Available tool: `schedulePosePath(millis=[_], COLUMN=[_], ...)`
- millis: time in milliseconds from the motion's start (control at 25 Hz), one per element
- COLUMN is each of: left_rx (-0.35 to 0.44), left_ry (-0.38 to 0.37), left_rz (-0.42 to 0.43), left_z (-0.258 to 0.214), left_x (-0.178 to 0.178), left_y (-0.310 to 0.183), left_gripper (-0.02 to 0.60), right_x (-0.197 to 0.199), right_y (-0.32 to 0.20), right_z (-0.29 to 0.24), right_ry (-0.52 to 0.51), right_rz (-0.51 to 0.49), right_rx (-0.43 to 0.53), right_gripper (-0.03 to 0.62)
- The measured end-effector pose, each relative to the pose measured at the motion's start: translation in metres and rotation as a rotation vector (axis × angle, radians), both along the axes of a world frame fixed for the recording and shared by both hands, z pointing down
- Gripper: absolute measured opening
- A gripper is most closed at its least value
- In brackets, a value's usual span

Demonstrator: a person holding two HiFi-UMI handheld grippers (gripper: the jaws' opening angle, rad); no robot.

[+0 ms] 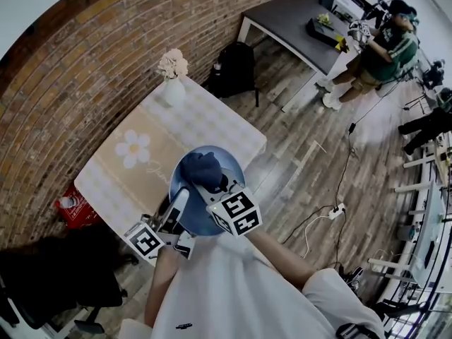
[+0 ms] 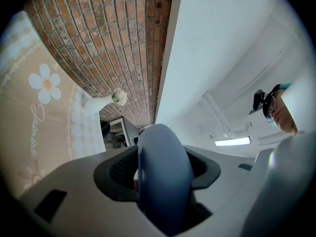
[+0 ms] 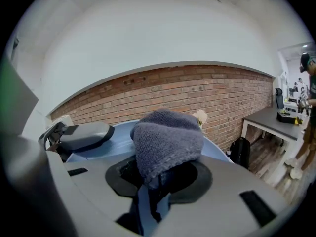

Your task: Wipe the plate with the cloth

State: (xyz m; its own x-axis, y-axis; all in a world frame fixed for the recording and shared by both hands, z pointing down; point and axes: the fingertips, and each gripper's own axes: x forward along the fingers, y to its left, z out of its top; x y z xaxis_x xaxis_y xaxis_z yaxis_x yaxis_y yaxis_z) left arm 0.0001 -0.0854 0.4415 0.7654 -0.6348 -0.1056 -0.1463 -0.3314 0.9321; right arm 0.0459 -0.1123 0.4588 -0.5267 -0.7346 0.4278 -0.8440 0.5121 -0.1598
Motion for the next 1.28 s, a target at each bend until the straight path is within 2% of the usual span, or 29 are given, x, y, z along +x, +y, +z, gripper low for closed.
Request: schedulePosePath(millis=[240, 400, 720, 1040, 1280], left_rx=[-0.058, -0.025, -0.023, -0.030, -0.039], left_ry=[0.067, 0.057, 0.067, 0.060, 0.059], left_rz=[-0.022, -0.031, -0.062, -0.102, -0.124], left_z=[0.006, 0.000, -0.001, 0.000, 0.002], left_x=[-0.010, -0.018, -0.032, -0.043, -0.054], left_y=[-0.001, -0.003, -0.007, -0.013, -0.023], left_gripper=[0.259, 0.259, 0.259, 0.259, 0.259], right_x=[0.016, 0.031, 0.049, 0.048, 0.034], right_y=[-0.005, -0.007, -0.001, 0.006, 0.026], right_z=[0.002, 0.010, 0.032, 0.041, 0.051], right_ry=[0.044, 0.068, 0.099, 0.133, 0.188], right_rz=[0.031, 0.067, 0.100, 0.068, -0.032], right_rx=[0.003, -0.028, -0.086, -0.122, -0.168], right_gripper=[0.132, 0.132, 0.132, 0.132, 0.132])
